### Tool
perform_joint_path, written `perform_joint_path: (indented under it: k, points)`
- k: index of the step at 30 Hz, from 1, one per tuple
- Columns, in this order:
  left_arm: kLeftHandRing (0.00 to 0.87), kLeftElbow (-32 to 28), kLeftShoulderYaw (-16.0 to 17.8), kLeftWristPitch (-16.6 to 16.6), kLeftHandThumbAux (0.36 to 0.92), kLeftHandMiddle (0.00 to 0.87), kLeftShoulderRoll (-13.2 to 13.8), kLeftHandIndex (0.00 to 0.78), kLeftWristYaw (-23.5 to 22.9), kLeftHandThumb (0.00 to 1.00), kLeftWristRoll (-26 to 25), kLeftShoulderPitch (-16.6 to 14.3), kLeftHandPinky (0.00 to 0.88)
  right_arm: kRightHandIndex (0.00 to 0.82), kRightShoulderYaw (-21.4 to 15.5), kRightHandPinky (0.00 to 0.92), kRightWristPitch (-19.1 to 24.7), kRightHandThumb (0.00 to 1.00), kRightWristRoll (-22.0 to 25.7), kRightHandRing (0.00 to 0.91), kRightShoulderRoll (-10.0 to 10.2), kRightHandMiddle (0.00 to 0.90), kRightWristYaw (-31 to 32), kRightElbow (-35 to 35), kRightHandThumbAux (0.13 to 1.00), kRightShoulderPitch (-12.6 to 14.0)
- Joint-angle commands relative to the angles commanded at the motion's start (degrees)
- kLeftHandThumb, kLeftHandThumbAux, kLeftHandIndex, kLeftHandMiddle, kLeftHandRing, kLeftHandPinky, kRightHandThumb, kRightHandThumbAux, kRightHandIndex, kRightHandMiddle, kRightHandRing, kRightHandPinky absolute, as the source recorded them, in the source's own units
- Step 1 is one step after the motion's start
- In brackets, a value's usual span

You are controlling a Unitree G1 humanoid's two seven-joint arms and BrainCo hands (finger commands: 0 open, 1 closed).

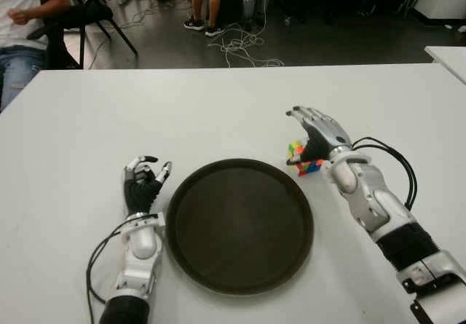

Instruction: Pick up the Rubik's Cube and put it in the plate

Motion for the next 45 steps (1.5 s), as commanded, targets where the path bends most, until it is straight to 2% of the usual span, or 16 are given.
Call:
perform_joint_path:
  k: [30, 39, 45]
  points:
    - [0.838, 0.82, -0.19, -0.53, 0.698, 0.817, 0.51, 0.444, 0.39, 0.717, 0.58, -0.38, 0.841, 0.000, -0.64, 0.000, -1.63, 0.000, 0.74, 0.000, 0.70, 0.000, -0.63, 3.55, 0.852, -0.23]
    - [0.834, 0.44, -0.45, -1.03, 0.697, 0.810, 0.71, 0.444, -0.28, 0.717, 0.58, 0.06, 0.836, 0.000, -0.70, 0.000, -2.13, 0.000, 0.48, 0.000, 0.74, 0.000, -0.91, 6.02, 0.872, -1.65]
    - [0.835, 0.13, -0.56, -1.33, 0.697, 0.811, 0.72, 0.445, -0.11, 0.717, 0.82, 0.29, 0.837, 0.000, -0.61, 0.000, -1.76, 0.000, 0.44, 0.000, 0.91, 0.000, -0.61, 6.76, 0.851, -2.15]
